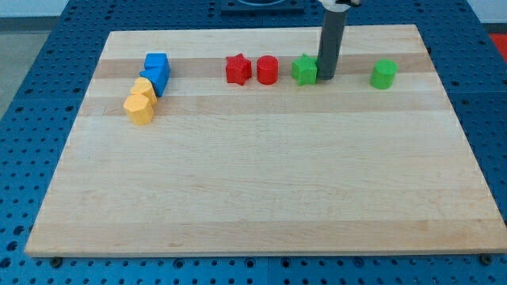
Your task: Move the green star to the red circle
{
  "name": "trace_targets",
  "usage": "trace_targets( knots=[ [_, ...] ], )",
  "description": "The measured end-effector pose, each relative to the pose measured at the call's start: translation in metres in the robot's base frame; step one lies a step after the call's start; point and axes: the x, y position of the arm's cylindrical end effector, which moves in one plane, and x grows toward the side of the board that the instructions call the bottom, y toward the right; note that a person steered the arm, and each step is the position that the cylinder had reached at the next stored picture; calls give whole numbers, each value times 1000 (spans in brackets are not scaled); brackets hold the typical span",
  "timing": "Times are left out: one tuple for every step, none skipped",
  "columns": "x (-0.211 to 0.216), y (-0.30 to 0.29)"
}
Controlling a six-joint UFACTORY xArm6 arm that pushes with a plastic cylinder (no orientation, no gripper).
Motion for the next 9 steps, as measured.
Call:
trace_targets(
  knots=[
    [0,-12],
    [0,-17],
    [0,-20],
    [0,-20],
    [0,-20],
    [0,-21],
    [0,-24],
    [0,-25],
    [0,-27]
  ],
)
